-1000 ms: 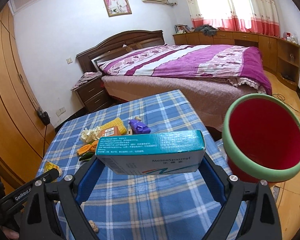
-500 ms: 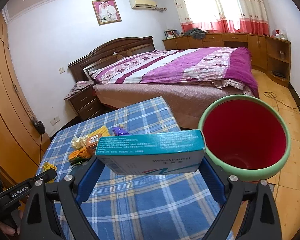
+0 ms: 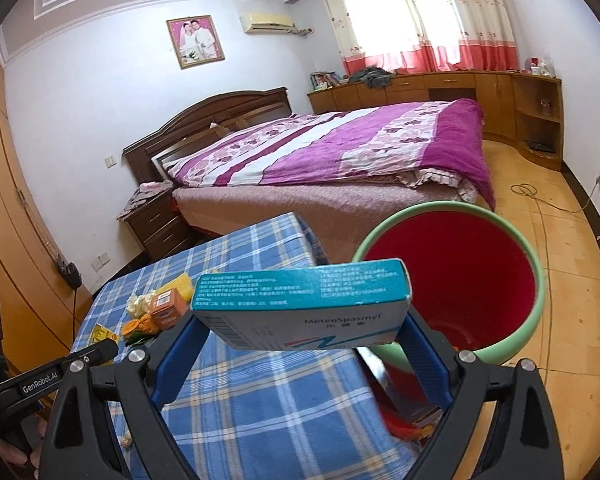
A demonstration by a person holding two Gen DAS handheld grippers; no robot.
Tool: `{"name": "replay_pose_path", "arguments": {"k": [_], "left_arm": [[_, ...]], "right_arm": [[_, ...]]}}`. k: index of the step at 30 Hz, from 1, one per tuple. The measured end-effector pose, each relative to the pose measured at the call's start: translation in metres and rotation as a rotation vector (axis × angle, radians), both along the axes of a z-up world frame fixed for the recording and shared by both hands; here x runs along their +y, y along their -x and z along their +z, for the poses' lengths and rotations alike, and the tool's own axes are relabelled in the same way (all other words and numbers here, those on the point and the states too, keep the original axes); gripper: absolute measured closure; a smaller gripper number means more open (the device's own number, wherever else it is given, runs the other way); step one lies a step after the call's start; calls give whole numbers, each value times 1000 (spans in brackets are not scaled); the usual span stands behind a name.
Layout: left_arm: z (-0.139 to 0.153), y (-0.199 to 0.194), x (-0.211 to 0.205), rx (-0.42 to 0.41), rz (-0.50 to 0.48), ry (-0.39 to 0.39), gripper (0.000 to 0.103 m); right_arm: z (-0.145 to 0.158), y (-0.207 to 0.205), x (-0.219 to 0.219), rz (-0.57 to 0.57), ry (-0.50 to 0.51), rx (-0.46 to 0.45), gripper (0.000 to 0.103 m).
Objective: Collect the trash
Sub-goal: 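Carry the teal box over the bucket with the right tool while the left tool brings the yellow box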
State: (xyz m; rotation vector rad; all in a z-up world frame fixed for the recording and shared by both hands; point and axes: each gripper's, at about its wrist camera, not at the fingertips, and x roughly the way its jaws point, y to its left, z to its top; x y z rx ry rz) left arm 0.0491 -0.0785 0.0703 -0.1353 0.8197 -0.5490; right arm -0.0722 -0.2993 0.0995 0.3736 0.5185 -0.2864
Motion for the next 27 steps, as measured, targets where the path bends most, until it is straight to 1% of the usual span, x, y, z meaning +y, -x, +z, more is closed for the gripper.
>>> {"name": "replay_pose_path", "arguments": {"k": [12,22,27], "left_arm": [[5,3,-65,-13,-130,-27,87],[-1,3,-131,-21,-259,-69,87],[-3,2,-163,-29,-311,-81,87]], "right_arm": [[2,22,-57,-123,-3,-8,9],[-15,38,-102,-210,-40,14,9],[-26,39,-124,-241,-60,28,8]]}}
